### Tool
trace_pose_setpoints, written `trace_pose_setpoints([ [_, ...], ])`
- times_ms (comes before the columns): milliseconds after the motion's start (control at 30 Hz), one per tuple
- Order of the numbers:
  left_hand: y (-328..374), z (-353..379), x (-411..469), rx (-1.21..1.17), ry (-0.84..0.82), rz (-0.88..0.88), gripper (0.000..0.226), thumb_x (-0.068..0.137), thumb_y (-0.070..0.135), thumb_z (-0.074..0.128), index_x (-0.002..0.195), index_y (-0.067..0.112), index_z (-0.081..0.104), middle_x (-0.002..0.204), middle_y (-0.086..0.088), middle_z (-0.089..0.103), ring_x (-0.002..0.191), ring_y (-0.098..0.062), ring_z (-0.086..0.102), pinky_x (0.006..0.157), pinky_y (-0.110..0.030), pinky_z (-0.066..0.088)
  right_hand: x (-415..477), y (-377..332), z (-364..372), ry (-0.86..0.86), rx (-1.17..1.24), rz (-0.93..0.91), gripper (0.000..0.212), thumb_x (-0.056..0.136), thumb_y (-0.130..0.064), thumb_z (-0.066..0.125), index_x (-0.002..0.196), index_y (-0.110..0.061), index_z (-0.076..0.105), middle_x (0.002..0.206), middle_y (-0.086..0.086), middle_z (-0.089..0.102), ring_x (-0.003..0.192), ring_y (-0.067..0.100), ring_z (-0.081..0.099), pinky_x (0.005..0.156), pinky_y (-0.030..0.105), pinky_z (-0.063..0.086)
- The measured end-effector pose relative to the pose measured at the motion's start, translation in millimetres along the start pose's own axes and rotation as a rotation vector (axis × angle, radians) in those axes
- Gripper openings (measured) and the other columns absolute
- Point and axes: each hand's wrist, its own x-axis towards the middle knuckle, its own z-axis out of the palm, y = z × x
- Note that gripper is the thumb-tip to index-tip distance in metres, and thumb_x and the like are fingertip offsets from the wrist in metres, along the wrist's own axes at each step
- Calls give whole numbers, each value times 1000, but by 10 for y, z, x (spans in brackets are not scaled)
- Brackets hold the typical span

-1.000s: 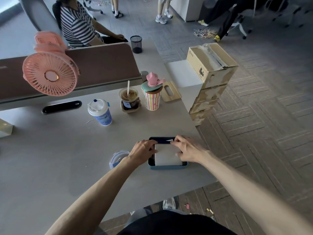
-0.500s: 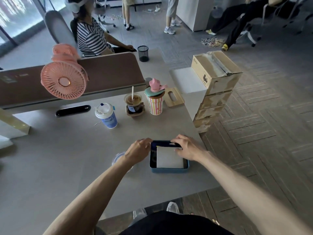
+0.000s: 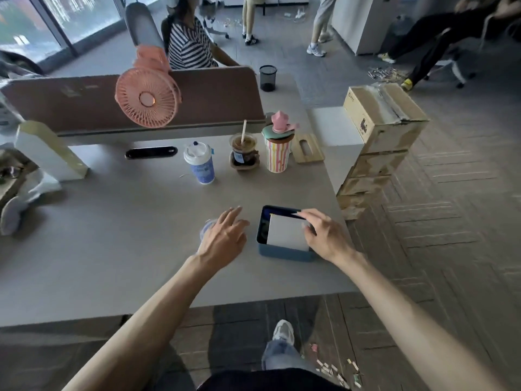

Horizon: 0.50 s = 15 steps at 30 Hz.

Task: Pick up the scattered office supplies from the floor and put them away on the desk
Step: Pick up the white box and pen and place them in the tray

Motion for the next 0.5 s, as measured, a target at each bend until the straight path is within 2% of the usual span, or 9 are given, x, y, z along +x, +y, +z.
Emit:
trace_pose_setpoints([
  [100, 50, -83, -430, -3, -1, 52, 27, 83, 14, 54, 108, 8, 61, 130, -23, 52, 116, -41, 52, 88, -51, 50, -445, -233, 44, 37, 1, 25, 33, 94, -7, 54, 127, -3, 60, 131, 9, 59, 108, 27, 62, 81, 9, 32],
  [133, 72, -107, -605, -3, -12, 70, 30, 84, 17, 49, 111, 8, 58, 129, -21, 52, 114, -41, 53, 85, -51, 51, -635, -314, 66, 46, 1, 32, 33, 94, -7, 54, 126, -2, 61, 131, 9, 59, 108, 26, 62, 85, 9, 33],
  [200, 146, -159, -948, -11, -25, 94, 36, 86, 21, 46, 118, 8, 55, 132, -19, 50, 114, -40, 52, 80, -51, 53, -1049, -459, 120, 58, -11, 54, 33, 94, -11, 55, 126, -6, 61, 132, 8, 59, 109, 26, 63, 93, 24, 47],
  [267, 265, -170, -1298, -34, -78, 98, 41, 88, 22, 48, 126, 11, 51, 139, -18, 44, 121, -38, 47, 88, -50, 51, -1513, -590, 190, 53, -31, 106, 34, 94, -14, 56, 127, -8, 60, 132, 7, 59, 108, 27, 63, 90, 37, 53],
  [400, 678, -92, -1811, -101, -186, 107, 46, 85, 13, 56, 131, 12, 50, 143, -17, 40, 125, -37, 43, 95, -50, 46, -2358, -881, 164, 55, -62, 189, 34, 94, -16, 54, 127, -11, 61, 131, 3, 59, 103, 26, 63, 87, 35, 50],
  [500, 1059, 71, -2125, -122, -288, 169, 46, 85, 15, 53, 130, 14, 47, 140, -11, 42, 124, -33, 43, 88, -49, 50, -2968, -1007, 128, 37, -70, 286, 34, 96, -20, 51, 129, -14, 60, 133, 0, 56, 103, 23, 62, 86, 33, 48],
])
